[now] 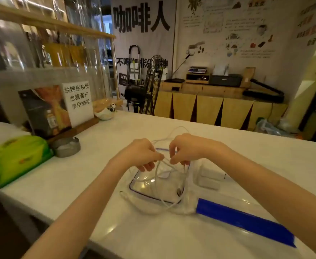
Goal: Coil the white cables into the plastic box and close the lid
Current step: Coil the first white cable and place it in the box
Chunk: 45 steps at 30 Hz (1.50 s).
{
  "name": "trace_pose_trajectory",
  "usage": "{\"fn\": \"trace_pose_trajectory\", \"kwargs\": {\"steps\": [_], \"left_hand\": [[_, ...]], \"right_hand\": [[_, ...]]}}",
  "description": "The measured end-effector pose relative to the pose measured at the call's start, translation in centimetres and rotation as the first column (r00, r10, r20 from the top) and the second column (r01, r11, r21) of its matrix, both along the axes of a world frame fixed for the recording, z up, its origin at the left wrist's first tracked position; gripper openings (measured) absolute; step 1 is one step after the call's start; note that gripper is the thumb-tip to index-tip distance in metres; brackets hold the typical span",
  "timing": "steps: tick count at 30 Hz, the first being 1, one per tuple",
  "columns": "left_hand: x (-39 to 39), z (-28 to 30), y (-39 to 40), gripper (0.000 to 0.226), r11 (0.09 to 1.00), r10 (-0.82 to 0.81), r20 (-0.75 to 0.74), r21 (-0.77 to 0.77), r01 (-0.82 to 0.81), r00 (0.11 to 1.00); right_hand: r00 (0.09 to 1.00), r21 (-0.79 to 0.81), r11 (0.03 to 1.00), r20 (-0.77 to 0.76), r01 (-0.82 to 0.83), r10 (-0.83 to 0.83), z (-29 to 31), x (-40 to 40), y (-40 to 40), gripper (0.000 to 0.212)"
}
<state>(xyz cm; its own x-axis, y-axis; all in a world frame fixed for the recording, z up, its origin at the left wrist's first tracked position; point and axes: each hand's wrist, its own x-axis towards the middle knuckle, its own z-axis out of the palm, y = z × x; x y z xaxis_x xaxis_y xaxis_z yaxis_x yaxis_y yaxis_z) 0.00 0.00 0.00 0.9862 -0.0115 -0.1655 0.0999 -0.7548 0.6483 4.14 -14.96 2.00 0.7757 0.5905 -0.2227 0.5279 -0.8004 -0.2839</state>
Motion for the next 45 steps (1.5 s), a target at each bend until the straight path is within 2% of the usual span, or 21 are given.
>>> {"fn": "trace_pose_trajectory", "kwargs": {"steps": [6,8,10,12,14,17,18,20,23,27,29,31,32,34,35,36,37,39,41,43,45], "left_hand": [[-0.2,-2.2,-0.4,0.015,0.998,0.055,0.05,-0.04,-0.053,0.997],[-0.3,-2.3,-0.3,0.012,0.996,0.053,0.088,-0.07,-0.047,0.995],[-0.4,-2.0,-0.2,0.009,0.991,0.073,0.13,-0.122,-0.057,0.989],[-0.5,-1.6,-0.2,0.008,0.977,0.099,0.139,-0.204,-0.07,0.985],[-0.7,-1.0,-0.3,0.012,0.942,0.1,0.14,-0.333,-0.048,0.985],[-1.0,0.4,-0.3,0.014,0.881,0.078,0.18,-0.472,0.017,0.981],[-0.9,0.8,-0.2,0.015,0.864,0.08,0.195,-0.503,0.03,0.978],[-0.6,1.5,0.0,0.014,0.843,0.093,0.201,-0.537,0.03,0.975],[0.1,1.0,0.2,0.014,0.91,0.112,0.189,-0.413,-0.024,0.976],[0.6,-1.0,0.5,0.028,0.998,0.055,0.277,-0.028,-0.05,0.959],[0.6,-1.4,0.7,0.031,0.972,-0.057,0.326,0.233,-0.021,0.944],[0.3,-1.0,0.5,0.026,0.944,-0.16,0.414,0.33,0.016,0.896],[-0.1,-0.5,0.3,0.023,0.96,-0.171,0.455,0.276,0.044,0.874],[-0.9,0.5,-0.2,0.026,0.98,-0.124,0.394,-0.097,0.175,0.911],[-1.4,1.2,-0.4,0.032,0.912,-0.166,0.287,-0.32,0.257,0.944],[-1.8,1.8,-0.4,0.037,0.835,-0.257,0.194,-0.449,0.319,0.947],[-2.3,2.3,-0.3,0.038,0.785,-0.379,0.139,-0.475,0.397,0.915],[-3.0,3.2,-0.5,0.032,0.698,-0.61,0.073,-0.423,0.578,0.789],[-3.3,4.0,-1.1,0.028,0.623,-0.719,0.042,-0.403,0.67,0.694],[-3.4,5.0,-1.8,0.024,0.549,-0.763,0.084,-0.439,0.711,0.641],[-3.4,6.0,-2.4,0.021,0.451,-0.774,0.195,-0.499,0.74,0.603]], "right_hand": [[0.941,-0.272,0.962,0.332,0.035,0.06,-0.6,-1.0,0.7,0.029],[0.923,-0.345,0.936,0.379,0.071,0.07,-0.6,-1.4,0.6,0.027],[0.925,-0.325,0.942,0.378,0.089,0.043,-0.9,-1.2,0.4,0.023],[0.946,-0.163,0.982,0.323,0.092,-0.035,-1.0,-0.8,0.2,0.02],[0.96,0.109,0.985,0.235,0.131,-0.154,-0.5,-0.5,-0.1,0.015],[0.964,0.508,0.821,-0.084,0.261,-0.254,1.2,-0.8,-0.5,0.011],[0.957,0.589,0.754,-0.172,0.292,-0.236,1.9,-1.1,-0.8,0.01],[0.951,0.701,0.644,-0.236,0.307,-0.197,3.1,-1.7,-1.4,0.011],[0.945,0.817,0.474,-0.284,0.328,-0.163,4.2,-2.3,-2.2,0.01],[0.922,0.875,0.292,-0.355,0.385,-0.152,4.7,-3.0,-3.1,0.01],[0.92,0.897,0.214,-0.356,0.386,-0.163,5.0,-3.2,-3.6,0.011],[0.918,0.916,0.122,-0.36,0.381,-0.168,5.4,-3.4,-4.2,0.012],[0.917,0.923,0.075,-0.361,0.377,-0.167,5.6,-3.5,-4.6,0.012],[0.92,0.936,-0.017,-0.348,0.351,-0.182,6.2,-3.9,-5.4,0.013],[0.922,0.943,-0.057,-0.333,0.329,-0.198,6.4,-4.0,-5.8,0.012],[0.923,0.946,-0.098,-0.323,0.309,-0.211,6.6,-4.2,-6.2,0.012],[0.923,0.947,-0.142,-0.316,0.29,-0.22,6.8,-4.3,-6.5,0.011],[0.923,0.94,-0.233,-0.302,0.248,-0.239,7.2,-4.3,-7.1,0.011],[0.92,0.942,-0.267,-0.277,0.203,-0.277,7.3,-4.1,-7.4,0.011],[0.9,0.955,-0.222,-0.267,0.198,-0.343,7.0,-3.7,-7.4,0.009],[0.875,0.954,-0.144,-0.299,0.263,-0.381,6.6,-3.1,-7.1,0.013]]}}
